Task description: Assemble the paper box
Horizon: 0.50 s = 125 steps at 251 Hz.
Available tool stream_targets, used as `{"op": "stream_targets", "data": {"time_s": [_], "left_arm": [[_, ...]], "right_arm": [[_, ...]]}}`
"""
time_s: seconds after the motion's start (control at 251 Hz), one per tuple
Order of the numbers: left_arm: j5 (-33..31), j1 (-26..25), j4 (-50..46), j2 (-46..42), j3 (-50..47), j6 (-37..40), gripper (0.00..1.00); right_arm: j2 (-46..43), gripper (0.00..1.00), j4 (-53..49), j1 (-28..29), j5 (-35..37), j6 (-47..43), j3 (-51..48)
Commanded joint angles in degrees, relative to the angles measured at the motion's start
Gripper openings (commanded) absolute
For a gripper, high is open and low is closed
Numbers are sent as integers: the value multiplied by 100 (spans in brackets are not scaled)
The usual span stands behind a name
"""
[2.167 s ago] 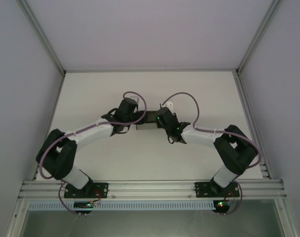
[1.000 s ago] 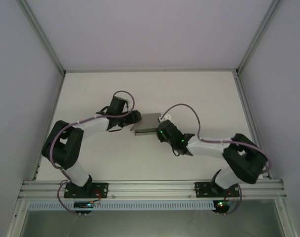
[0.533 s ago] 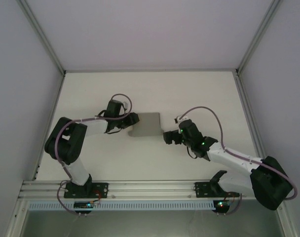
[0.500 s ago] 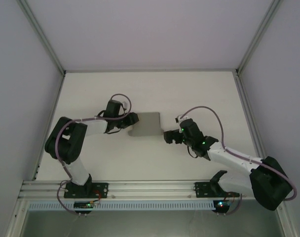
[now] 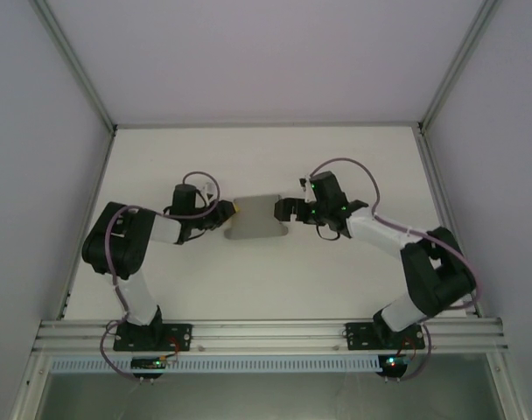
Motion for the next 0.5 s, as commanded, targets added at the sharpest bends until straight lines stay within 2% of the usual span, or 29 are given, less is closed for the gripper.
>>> {"op": "stream_targets", "data": {"time_s": [0.0,0.172,0.267,0.347,0.407,0.495], "left_arm": [[-94,111,-324,341,-240,-52,27],[119,233,195,530,-411,-227,27],[179,265,340,596,-454,-251,27],[190,265,331,618,-448,-210,27],[192,265,309,619,-447,-149,27],[263,265,340,569,-429,-24,27]], "right_arm": [[523,98,201,-212,-1137,597,231],[1273,95,308,-249,-1851,881,695],[1634,91,929,-272,-2335,1352,730],[1891,82,1905,-291,-2672,1988,696],[2045,71,2421,-298,-2900,2297,728],[2115,60,2950,-296,-3067,2576,723]]}}
